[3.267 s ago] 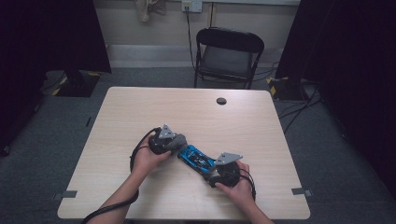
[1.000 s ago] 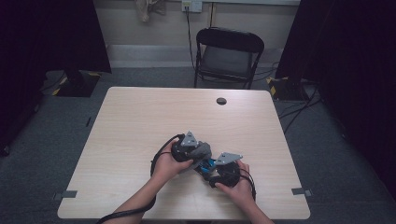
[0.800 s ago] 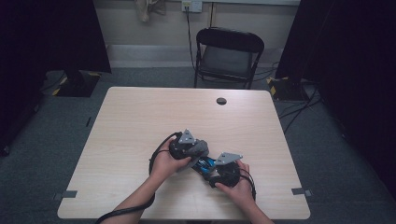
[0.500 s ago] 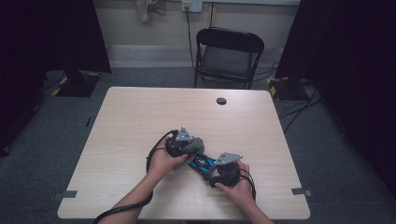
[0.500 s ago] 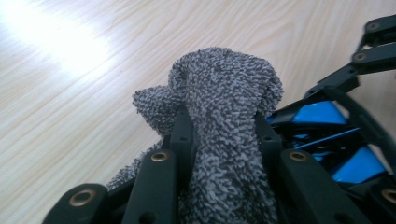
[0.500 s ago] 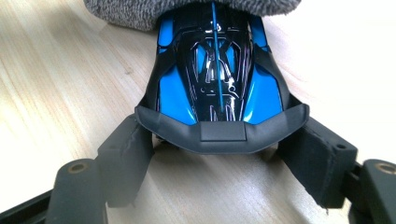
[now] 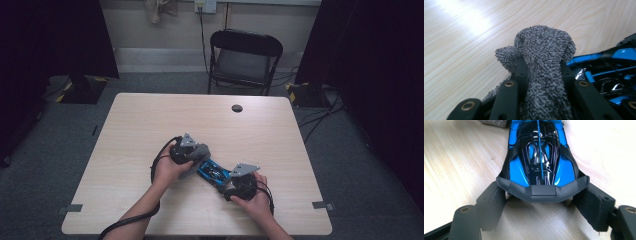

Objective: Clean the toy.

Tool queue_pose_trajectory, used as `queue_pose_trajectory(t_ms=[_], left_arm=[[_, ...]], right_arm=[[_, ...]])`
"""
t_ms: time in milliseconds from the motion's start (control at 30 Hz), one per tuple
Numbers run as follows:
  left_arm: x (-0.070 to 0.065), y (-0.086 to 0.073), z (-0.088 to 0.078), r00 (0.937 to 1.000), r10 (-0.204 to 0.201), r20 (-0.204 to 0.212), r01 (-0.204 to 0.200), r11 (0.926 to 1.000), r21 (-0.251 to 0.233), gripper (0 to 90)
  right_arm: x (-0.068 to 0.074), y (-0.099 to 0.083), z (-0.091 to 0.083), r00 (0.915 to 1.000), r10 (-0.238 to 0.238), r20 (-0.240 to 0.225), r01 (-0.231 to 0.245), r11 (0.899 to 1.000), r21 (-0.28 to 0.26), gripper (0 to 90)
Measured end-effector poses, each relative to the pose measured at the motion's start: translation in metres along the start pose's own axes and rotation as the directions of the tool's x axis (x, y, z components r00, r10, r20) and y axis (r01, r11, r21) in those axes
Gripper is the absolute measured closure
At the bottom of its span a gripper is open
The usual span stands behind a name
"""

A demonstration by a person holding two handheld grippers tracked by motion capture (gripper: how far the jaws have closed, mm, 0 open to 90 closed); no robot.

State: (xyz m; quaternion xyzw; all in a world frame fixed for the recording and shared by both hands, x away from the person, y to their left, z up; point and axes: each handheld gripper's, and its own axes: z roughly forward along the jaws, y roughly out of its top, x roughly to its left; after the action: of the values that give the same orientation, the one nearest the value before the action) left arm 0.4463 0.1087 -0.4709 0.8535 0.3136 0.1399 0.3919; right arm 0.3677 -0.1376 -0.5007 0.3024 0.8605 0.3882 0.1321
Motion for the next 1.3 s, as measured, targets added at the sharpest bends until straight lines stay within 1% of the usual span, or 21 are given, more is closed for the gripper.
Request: queue_pose_trajectory(t_ms=[67, 100, 200, 333, 367, 400, 433, 467, 500, 567, 600, 633, 667, 700, 767, 800, 867, 900, 1100, 1200, 1300], left_arm=[[0.004, -0.002, 0.000, 0.9999, -0.007, -0.011, 0.007, 1.0000, 0.003, 69.0], [0.007, -0.004, -0.001, 0.9995, -0.025, -0.019, 0.025, 0.9997, 0.006, 69.0], [0.010, -0.005, -0.003, 0.9992, -0.031, -0.027, 0.031, 0.9994, 0.013, 69.0], [0.009, -0.004, -0.006, 0.9992, -0.032, -0.023, 0.033, 0.9994, 0.009, 69.0], [0.005, -0.003, -0.009, 0.9994, -0.035, -0.006, 0.035, 0.9994, -0.007, 69.0], [0.005, -0.003, -0.009, 0.9994, -0.035, -0.006, 0.035, 0.9994, -0.007, 69.0], [-0.002, 0.000, -0.011, 0.9995, -0.026, 0.018, 0.027, 0.9994, -0.023, 69.0], [-0.002, 0.000, -0.011, 0.9995, -0.026, 0.018, 0.027, 0.9994, -0.023, 69.0], [-0.012, 0.004, -0.012, 0.9989, -0.002, 0.046, 0.004, 0.9993, -0.036, 68.9], [-0.024, 0.009, -0.011, 0.9966, 0.016, 0.081, -0.013, 0.9988, -0.046, 68.9], [-0.024, 0.009, -0.011, 0.9966, 0.016, 0.081, -0.013, 0.9988, -0.046, 69.0], [-0.035, 0.014, -0.011, 0.9932, 0.033, 0.112, -0.026, 0.9979, -0.059, 68.9], [-0.035, 0.014, -0.011, 0.9932, 0.033, 0.112, -0.026, 0.9979, -0.059, 68.9], [-0.045, 0.019, -0.010, 0.9889, 0.051, 0.139, -0.042, 0.9968, -0.069, 68.9], [-0.054, 0.023, -0.009, 0.9852, 0.071, 0.156, -0.060, 0.9957, -0.070, 68.9], [-0.054, 0.023, -0.009, 0.9852, 0.071, 0.156, -0.060, 0.9957, -0.070, 68.9], [-0.061, 0.025, -0.008, 0.9814, 0.085, 0.172, -0.074, 0.9947, -0.072, 68.9], [-0.069, 0.027, -0.007, 0.9775, 0.101, 0.185, -0.089, 0.9934, -0.073, 68.8], [-0.080, 0.026, -0.001, 0.9713, 0.110, 0.211, -0.100, 0.9933, -0.058, 68.7], [-0.082, 0.023, 0.001, 0.9706, 0.105, 0.217, -0.096, 0.9940, -0.052, 68.7], [-0.085, 0.020, 0.003, 0.9669, 0.104, 0.233, -0.094, 0.9940, -0.056, 68.7]], right_arm=[[0.000, 0.000, 0.000, 1.0000, 0.001, 0.000, -0.001, 1.000, 0.000, 26.8], [0.000, 0.000, 0.000, 1.0000, 0.001, 0.000, -0.001, 1.000, 0.000, 26.8], [0.000, 0.000, 0.000, 1.0000, 0.001, 0.000, -0.001, 1.000, 0.000, 26.8], [0.000, 0.000, 0.000, 1.0000, 0.000, 0.000, 0.000, 1.000, 0.000, 26.8], [0.000, 0.000, 0.000, 1.0000, 0.001, 0.000, -0.001, 1.000, 0.000, 26.8], [0.000, 0.000, 0.000, 1.0000, 0.001, 0.000, -0.001, 1.000, 0.000, 26.8], [0.000, 0.000, 0.000, 1.0000, 0.001, 0.000, -0.001, 1.000, 0.000, 26.8], [0.000, 0.000, 0.000, 1.0000, 0.001, 0.000, -0.001, 1.000, 0.000, 26.8], [0.000, 0.000, 0.000, 1.0000, 0.001, 0.000, -0.001, 1.000, 0.000, 26.8], [0.000, 0.000, 0.000, 1.0000, -0.001, 0.000, 0.001, 1.000, 0.001, 26.8], [0.000, 0.000, 0.000, 1.0000, -0.001, 0.000, 0.001, 1.000, 0.001, 26.8], [0.000, 0.000, 0.000, 1.0000, 0.000, 0.000, 0.000, 1.000, 0.001, 26.8], [0.000, 0.000, 0.000, 1.0000, 0.000, 0.000, 0.000, 1.000, 0.001, 26.8], [0.000, 0.000, 0.000, 1.0000, 0.001, 0.000, -0.001, 1.000, 0.000, 26.8], [0.000, 0.000, 0.000, 1.0000, 0.000, 0.000, 0.000, 1.000, 0.000, 26.8], [0.000, 0.000, 0.000, 1.0000, 0.000, 0.000, 0.000, 1.000, 0.000, 26.8], [0.000, 0.000, 0.000, 1.0000, 0.000, 0.001, 0.000, 1.000, 0.000, 26.8], [0.000, 0.000, 0.000, 1.0000, 0.000, 0.000, 0.000, 1.000, 0.000, 26.8], [0.000, 0.000, 0.000, 1.0000, 0.001, 0.000, -0.001, 1.000, 0.000, 26.7], [0.000, 0.000, 0.000, 1.0000, 0.000, 0.001, 0.000, 1.000, -0.001, 26.7], [0.000, 0.000, 0.000, 1.0000, 0.000, 0.000, 0.000, 1.000, -0.001, 26.8]])
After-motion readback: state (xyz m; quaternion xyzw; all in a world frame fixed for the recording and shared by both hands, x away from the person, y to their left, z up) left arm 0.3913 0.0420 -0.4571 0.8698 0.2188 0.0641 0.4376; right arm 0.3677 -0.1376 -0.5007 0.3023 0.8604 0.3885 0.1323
